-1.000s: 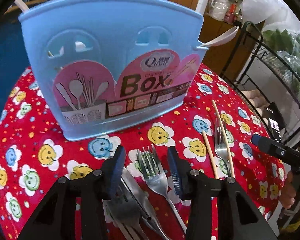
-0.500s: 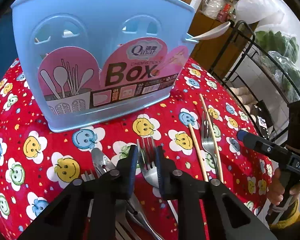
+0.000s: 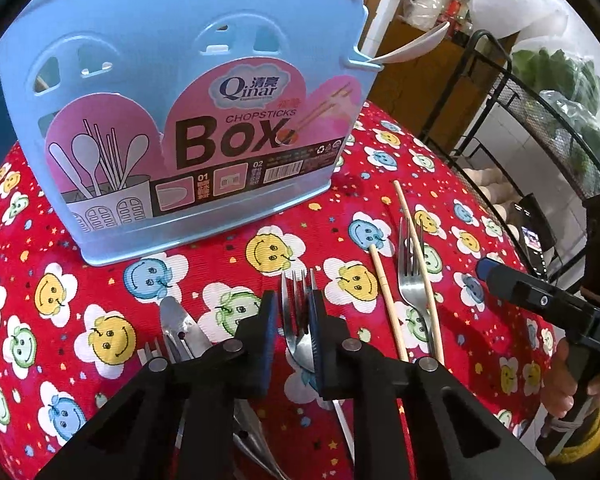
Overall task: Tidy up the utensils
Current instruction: 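Reach the left tool toward the forks while the right tool approaches the chopsticks, then grasp a silver fork with the left tool while the right tool grasps another fork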
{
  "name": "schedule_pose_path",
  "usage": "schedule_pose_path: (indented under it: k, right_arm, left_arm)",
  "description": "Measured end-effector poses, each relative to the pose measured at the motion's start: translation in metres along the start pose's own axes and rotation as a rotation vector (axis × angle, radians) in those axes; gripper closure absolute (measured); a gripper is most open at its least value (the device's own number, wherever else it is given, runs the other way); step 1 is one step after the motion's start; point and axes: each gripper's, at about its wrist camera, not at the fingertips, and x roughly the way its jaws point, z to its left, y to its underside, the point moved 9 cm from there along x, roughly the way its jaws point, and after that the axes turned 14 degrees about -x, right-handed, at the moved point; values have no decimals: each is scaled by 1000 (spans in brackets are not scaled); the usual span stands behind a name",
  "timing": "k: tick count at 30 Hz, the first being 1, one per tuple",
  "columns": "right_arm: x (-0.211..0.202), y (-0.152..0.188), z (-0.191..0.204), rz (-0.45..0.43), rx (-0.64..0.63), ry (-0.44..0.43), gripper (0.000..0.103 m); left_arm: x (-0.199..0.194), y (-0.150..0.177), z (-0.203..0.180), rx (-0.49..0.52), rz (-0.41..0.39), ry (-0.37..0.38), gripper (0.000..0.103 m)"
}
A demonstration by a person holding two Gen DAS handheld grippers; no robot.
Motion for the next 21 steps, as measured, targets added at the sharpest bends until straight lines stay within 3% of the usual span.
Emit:
schedule_pose_path:
  k: [13, 14, 16, 21]
  right_arm:
    - [4, -14, -1, 0, -29, 7, 47]
    - [6, -19, -2, 1, -36, 4, 47]
    - [11, -26, -4, 9, -41, 3, 47]
    - [32, -41, -10, 44, -25, -15, 47]
  left_arm:
    - [6, -3, -8, 46, -29, -33, 78]
    - [6, -3, -8, 42, -28, -33, 79]
    - [6, -3, -8, 37, -24, -22, 89]
    - [4, -2, -9, 12, -37, -14, 92]
